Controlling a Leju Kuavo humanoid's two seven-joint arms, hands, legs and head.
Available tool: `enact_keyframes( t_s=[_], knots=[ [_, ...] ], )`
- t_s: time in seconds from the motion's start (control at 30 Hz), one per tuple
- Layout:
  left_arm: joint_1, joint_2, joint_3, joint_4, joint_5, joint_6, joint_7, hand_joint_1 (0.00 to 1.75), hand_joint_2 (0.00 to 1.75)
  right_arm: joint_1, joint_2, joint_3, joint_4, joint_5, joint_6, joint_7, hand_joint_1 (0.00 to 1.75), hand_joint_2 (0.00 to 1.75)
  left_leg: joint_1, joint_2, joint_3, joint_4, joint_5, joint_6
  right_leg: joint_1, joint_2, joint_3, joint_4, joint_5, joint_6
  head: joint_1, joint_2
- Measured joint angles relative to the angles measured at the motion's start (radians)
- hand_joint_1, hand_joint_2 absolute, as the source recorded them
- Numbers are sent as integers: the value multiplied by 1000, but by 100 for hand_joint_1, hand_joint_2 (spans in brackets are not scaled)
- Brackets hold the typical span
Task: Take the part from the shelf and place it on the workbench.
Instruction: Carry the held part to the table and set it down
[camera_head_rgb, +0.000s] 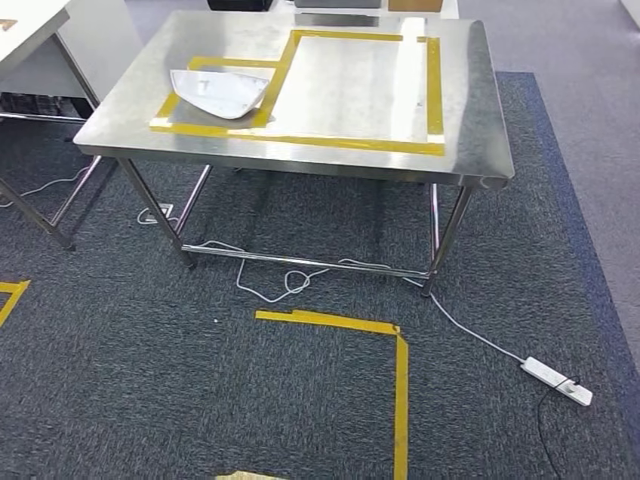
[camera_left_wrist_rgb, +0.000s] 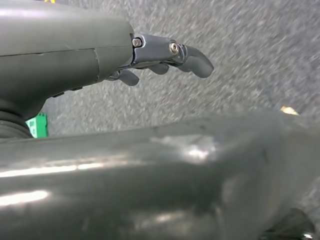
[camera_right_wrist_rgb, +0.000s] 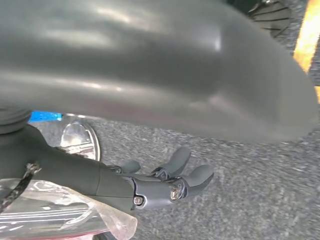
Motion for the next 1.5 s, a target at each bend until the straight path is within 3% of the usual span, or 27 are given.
enact_keyframes(
  t_s=[0.07,0.13,0.2,0.23,0.3,0.37,0.4,0.43,0.47,0.5,0.53,0.57,0.6,0.67,0.73,0.77,0.87,0.9,0.93,0.97,1.07,1.2,1.27,1.33,1.37,1.43,1.5],
  knots=[
    [-2,-1,4,1,2,1,0,0,0,0,1,-3,-3,0,1,1,0,0,-3,-1,93,-141,15,13,3,0,-22,11,12,5,0,0],
    [-4,-2,8,1,3,1,0,0,0,0,1,-5,-6,0,1,2,0,0,-9,-1,133,-218,4,23,3,0,-34,12,30,15,1,0],
    [-4,-4,9,1,3,1,0,0,0,2,1,-7,-8,1,2,2,0,0,-9,2,122,-232,16,33,1,1,-43,12,41,26,1,0],
    [-5,-5,9,1,3,1,0,0,0,4,1,-8,-8,0,2,2,0,0,-8,5,113,-237,26,39,1,5,-51,19,30,32,1,0],
    [-7,-7,11,2,5,0,0,0,0,6,1,-10,-8,-2,2,2,0,0,-5,10,87,-243,50,52,-1,12,-74,83,-53,39,6,0],
    [-8,-7,14,2,6,0,0,0,0,6,2,-12,-8,-5,3,0,0,0,-8,12,56,-242,76,58,-3,15,-97,201,-149,44,10,0],
    [-8,-7,15,2,7,0,0,0,0,6,2,-15,-8,-7,3,-1,0,0,-10,14,39,-241,89,58,-4,15,-98,252,-165,46,10,0],
    [-8,-8,15,2,8,0,0,0,0,6,2,-17,-8,-9,3,-2,0,0,-10,15,22,-239,102,57,-5,15,-90,282,-154,49,9,0],
    [-9,-8,16,2,10,0,0,0,0,6,2,-20,-8,-11,3,-2,0,0,-10,16,3,-236,115,54,-6,15,-68,281,-119,51,10,0],
    [-9,-9,17,2,12,0,-1,0,0,6,2,-23,-8,-13,3,-2,0,0,-9,16,-16,-231,127,51,-8,15,-31,248,-78,53,9,0],
    [-10,-10,19,2,15,0,-2,0,0,6,2,-26,-8,-15,3,-3,0,0,-9,16,-34,-224,139,47,-11,16,20,185,-56,54,10,0],
    [-10,-11,21,2,19,0,-4,0,0,5,2,-28,-9,-17,3,-4,0,0,-9,15,-49,-216,149,42,-12,16,82,100,-56,55,10,0],
    [-10,-12,24,2,22,0,-6,0,0,5,2,-30,-10,-18,3,-4,0,0,-10,15,-58,-210,160,37,-11,17,130,25,-73,51,9,0],
    [-12,-12,30,3,28,2,-11,0,0,7,3,-33,-14,-20,3,-6,0,0,-11,14,-66,-205,180,28,-7,18,172,-55,-104,40,9,0],
    [-11,-12,37,6,33,3,-15,0,0,10,4,-35,-16,-23,3,-5,0,0,-8,11,-71,-204,185,17,-7,13,153,-51,-93,22,9,0],
    [-10,-13,39,8,36,3,-16,0,0,12,4,-36,-17,-24,2,-5,0,0,-5,10,-75,-189,157,10,-7,10,142,-49,-82,12,7,0],
    [-8,-17,44,12,41,3,-18,0,0,19,6,-41,-22,-25,-1,-3,0,0,1,7,-90,-44,-13,-7,-7,4,98,-44,-44,-5,0,0],
    [-9,-18,46,13,43,4,-18,0,0,21,6,-43,-24,-25,-1,-3,0,0,3,7,-93,18,-47,-10,-5,2,80,-40,-32,-5,-1,0],
    [-11,-19,48,13,44,6,-19,0,0,22,6,-45,-26,-25,-1,-2,0,0,4,7,-88,64,-50,-11,-4,0,60,-34,-21,-5,0,0],
    [-11,-19,51,14,46,8,-19,0,0,23,6,-46,-29,-25,-2,-2,0,0,4,7,-73,85,-31,-10,-3,-1,40,-27,-10,-4,-1,0],
    [-12,-20,54,14,48,12,-20,0,0,25,6,-47,-35,-24,-2,0,0,0,5,7,-36,75,26,-7,-1,-3,12,-15,6,-4,-1,0],
    [-12,-20,55,14,50,12,-20,0,0,26,6,-47,-37,-24,-3,1,0,0,4,7,-20,57,37,-5,-1,-3,5,-12,9,-3,-1,0],
    [-14,-20,61,14,55,16,-21,0,0,32,6,-48,-51,-24,-4,6,0,0,-1,6,74,-82,20,10,1,-2,-20,-5,30,5,-1,0],
    [-16,-22,71,14,62,21,-23,0,0,39,6,-48,-67,-23,-8,14,0,0,-6,8,158,-238,-1,32,1,0,-51,5,55,25,0,0],
    [-16,-24,75,14,64,23,-23,0,0,42,5,-49,-72,-23,-10,17,0,0,-6,10,159,-265,-1,40,0,2,-65,15,52,33,0,0],
    [-14,-26,79,14,66,24,-23,0,0,47,5,-48,-74,-23,-12,19,0,0,-3,13,138,-270,21,51,-2,11,-100,96,-14,40,5,0],
    [-13,-26,82,14,67,24,-23,0,0,50,5,-47,-75,-23,-12,20,0,0,-6,15,112,-269,41,55,-4,15,-141,233,-100,46,10,0]
  ],
)
